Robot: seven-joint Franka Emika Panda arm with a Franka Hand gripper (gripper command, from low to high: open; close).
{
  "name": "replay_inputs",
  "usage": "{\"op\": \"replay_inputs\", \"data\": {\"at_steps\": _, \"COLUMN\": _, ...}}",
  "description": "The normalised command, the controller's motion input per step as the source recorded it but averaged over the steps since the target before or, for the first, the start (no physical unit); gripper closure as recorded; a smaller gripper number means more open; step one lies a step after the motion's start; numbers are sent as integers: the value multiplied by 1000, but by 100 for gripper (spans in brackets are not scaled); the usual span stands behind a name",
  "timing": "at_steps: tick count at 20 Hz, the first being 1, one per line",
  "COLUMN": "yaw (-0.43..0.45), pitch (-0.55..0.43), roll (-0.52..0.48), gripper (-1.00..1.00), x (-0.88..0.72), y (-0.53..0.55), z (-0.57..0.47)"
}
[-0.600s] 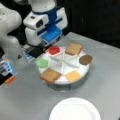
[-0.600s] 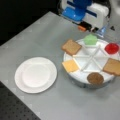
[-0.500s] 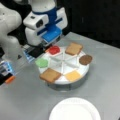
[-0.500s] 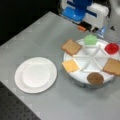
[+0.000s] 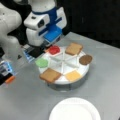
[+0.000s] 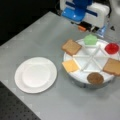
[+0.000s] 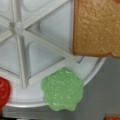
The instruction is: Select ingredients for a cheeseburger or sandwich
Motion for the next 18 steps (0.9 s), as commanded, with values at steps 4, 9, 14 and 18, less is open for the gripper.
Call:
{"op": "replay_inputs", "data": {"at_steps": 4, "yaw": 93, "pitch": -35, "roll": 187, "gripper": -100, "x": 29, "y": -292, "z": -95}}
{"op": "replay_inputs", "data": {"at_steps": 9, "yaw": -8, "pitch": -4, "roll": 251, "gripper": -100, "x": 76, "y": -216, "z": -16}}
{"op": "replay_inputs", "data": {"at_steps": 14, "yaw": -148, "pitch": 32, "roll": 308, "gripper": -100, "x": 134, "y": -282, "z": -10}}
{"op": "replay_inputs", "data": {"at_steps": 18, "yaw": -119, "pitch": 69, "roll": 395, "gripper": -100, "x": 172, "y": -375, "z": -74}}
